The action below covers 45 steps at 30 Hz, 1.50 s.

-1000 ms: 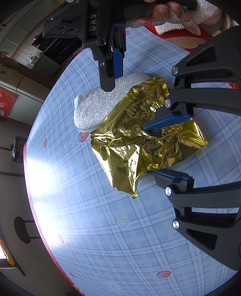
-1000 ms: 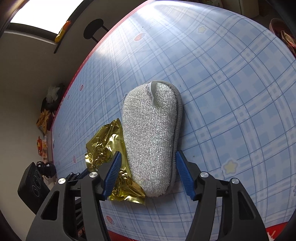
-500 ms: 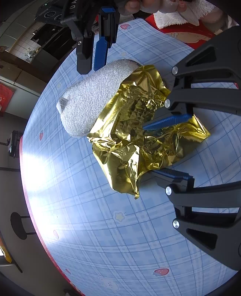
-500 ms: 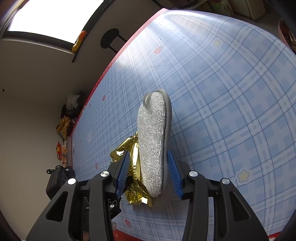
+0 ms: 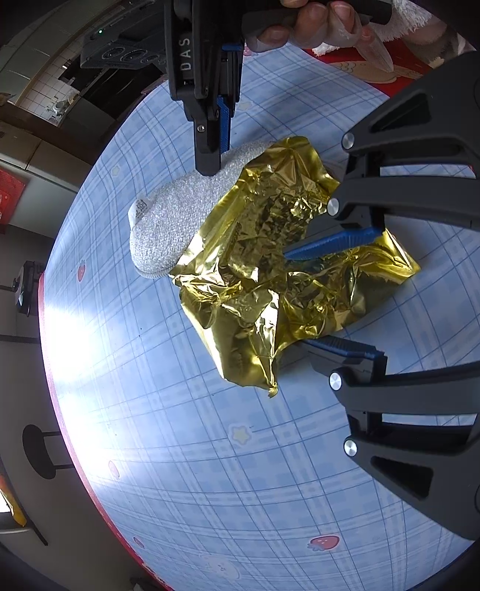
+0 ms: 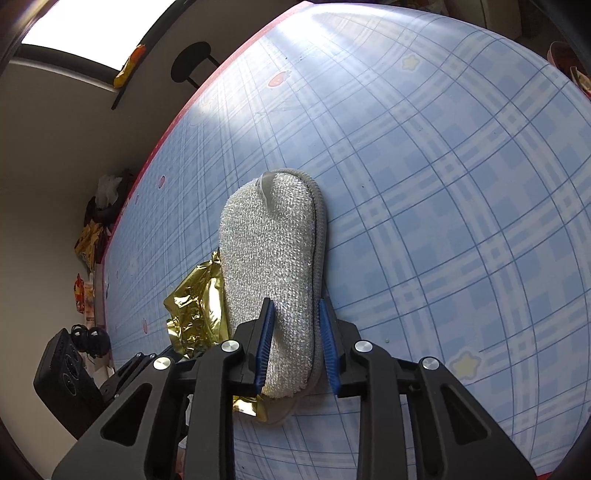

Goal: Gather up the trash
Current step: 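Lift the insole with the right tool while the left holds the foil wrapper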

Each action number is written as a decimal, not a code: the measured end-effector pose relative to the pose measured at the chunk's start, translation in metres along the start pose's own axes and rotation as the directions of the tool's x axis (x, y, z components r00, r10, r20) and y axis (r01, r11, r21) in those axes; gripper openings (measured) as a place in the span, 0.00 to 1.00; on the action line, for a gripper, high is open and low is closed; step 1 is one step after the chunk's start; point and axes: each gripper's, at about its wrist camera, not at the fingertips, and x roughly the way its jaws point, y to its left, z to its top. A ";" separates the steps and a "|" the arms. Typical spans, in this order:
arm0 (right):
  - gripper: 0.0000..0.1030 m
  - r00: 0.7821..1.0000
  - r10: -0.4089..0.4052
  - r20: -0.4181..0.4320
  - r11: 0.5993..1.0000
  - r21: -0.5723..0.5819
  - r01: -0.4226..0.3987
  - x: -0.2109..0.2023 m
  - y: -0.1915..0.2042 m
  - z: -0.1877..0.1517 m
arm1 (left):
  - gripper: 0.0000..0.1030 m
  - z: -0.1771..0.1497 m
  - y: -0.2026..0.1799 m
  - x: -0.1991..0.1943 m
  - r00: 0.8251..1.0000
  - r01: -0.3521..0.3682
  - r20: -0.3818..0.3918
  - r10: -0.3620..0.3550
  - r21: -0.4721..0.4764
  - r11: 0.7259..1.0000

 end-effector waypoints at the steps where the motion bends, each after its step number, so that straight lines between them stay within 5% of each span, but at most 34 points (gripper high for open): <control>1: 0.22 1.000 0.005 0.006 1.000 -0.001 -0.005 -0.002 0.003 0.000 | 0.41 0.000 0.000 0.000 1.000 -0.001 -0.001 0.001 -0.001 1.000; 7: 0.09 0.997 0.058 0.057 0.994 -0.091 -0.052 -0.032 0.021 0.000 | 0.41 0.000 0.004 -0.002 1.000 0.002 -0.003 -0.002 -0.022 1.000; 12: 0.07 0.995 0.084 0.060 0.989 -0.126 -0.076 -0.051 0.030 0.000 | 0.41 0.004 -0.003 -0.002 1.000 0.005 -0.006 -0.005 0.005 1.000; 25: 0.08 0.944 0.311 0.105 0.949 0.018 -0.315 -0.047 0.006 0.005 | 0.40 0.003 -0.007 -0.002 1.000 0.008 -0.009 -0.008 0.009 1.000; 34: 0.10 0.948 0.289 0.132 0.956 0.007 -0.293 -0.046 0.013 0.004 | 0.41 -0.001 0.002 -0.002 0.999 0.032 -0.004 -0.032 -0.021 0.999; 37: 0.33 0.967 0.231 0.105 0.972 0.023 -0.235 -0.032 0.017 0.004 | 0.41 -0.003 0.005 0.000 0.999 0.034 -0.007 -0.034 -0.015 0.999; 45: 0.19 0.980 0.180 0.080 0.983 0.015 -0.182 -0.018 0.024 -0.006 | 0.40 -0.006 0.012 -0.001 0.999 0.043 0.001 -0.043 -0.023 0.999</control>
